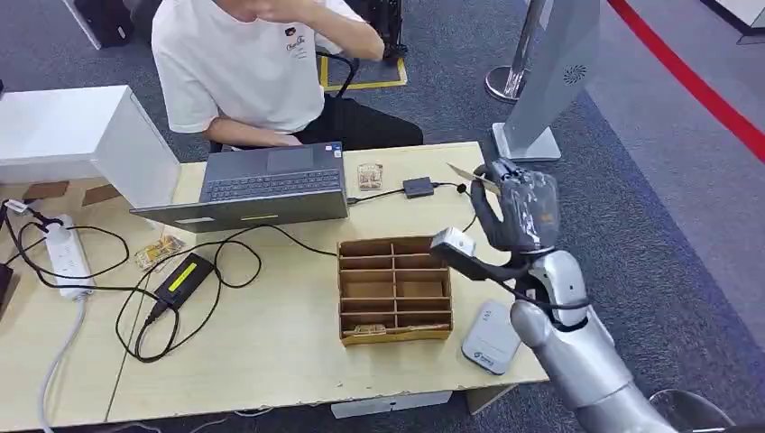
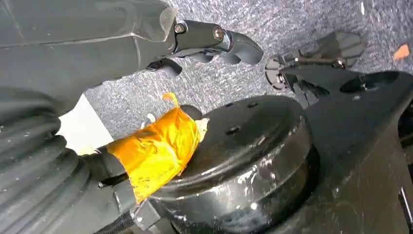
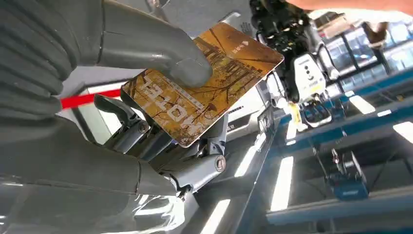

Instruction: Pass the card to the sensor for recognition and then transmit it.

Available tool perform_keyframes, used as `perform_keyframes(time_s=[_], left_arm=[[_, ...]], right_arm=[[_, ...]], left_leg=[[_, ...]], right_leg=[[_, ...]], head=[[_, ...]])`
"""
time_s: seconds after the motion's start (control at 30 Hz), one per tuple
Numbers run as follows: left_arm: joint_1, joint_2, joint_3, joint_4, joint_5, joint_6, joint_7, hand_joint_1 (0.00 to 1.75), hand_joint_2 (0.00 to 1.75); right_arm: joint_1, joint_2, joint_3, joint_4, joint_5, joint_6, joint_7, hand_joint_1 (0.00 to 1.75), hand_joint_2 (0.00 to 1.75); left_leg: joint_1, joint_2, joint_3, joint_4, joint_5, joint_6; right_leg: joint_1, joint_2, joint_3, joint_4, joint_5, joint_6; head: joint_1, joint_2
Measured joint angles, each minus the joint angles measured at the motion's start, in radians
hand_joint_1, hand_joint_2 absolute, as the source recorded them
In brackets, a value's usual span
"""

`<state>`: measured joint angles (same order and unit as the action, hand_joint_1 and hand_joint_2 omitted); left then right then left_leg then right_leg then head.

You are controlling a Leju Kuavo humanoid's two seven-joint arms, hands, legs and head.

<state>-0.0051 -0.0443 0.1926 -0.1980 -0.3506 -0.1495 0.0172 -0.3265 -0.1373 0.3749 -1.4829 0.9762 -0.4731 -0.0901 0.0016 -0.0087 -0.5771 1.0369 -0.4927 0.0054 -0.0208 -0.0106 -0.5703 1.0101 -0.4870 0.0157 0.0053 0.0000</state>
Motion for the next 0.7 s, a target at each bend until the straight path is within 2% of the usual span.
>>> perform_keyframes(time_s=[0.13,0.33,0.5,0.7], left_arm=[[0.002,-0.003,0.005,0.0,0.004,0.01,0.0,0.0,1.75],[0.002,-0.006,0.023,0.0,0.001,0.021,0.002,0.0,1.75],[0.001,-0.008,0.028,0.0,-0.012,0.043,0.031,0.0,1.75],[0.0,-0.008,0.032,0.0,-0.02,0.047,0.021,0.0,1.75]], right_arm=[[0.166,-0.002,-0.055,-0.112,0.011,-0.044,-0.056,1.75,1.75],[0.324,-0.004,-0.117,-0.189,0.12,-0.095,-0.085,1.75,1.75],[0.407,-0.004,-0.159,-0.182,0.325,-0.166,-0.047,1.75,1.75],[0.453,-0.004,-0.202,-0.125,0.452,-0.174,-0.013,1.75,1.75]], left_leg=[[0.0,0.0,0.0,0.0,-0.001,-0.001],[0.0,0.0,0.0,0.0,-0.001,-0.001],[0.0,0.002,0.0,0.0,-0.001,0.0],[0.0,0.002,0.0,0.0,-0.001,0.0]], right_leg=[[0.0,0.0,0.0,0.0,0.0,0.0],[0.0,0.001,0.0,0.0,0.0,0.0],[0.0,0.002,0.0,0.0,0.0,0.0],[0.0,0.002,0.0,0.0,0.0,0.0]], head=[[0.0,0.0],[0.0,0.0],[0.0,0.0],[0.0,0.0]])
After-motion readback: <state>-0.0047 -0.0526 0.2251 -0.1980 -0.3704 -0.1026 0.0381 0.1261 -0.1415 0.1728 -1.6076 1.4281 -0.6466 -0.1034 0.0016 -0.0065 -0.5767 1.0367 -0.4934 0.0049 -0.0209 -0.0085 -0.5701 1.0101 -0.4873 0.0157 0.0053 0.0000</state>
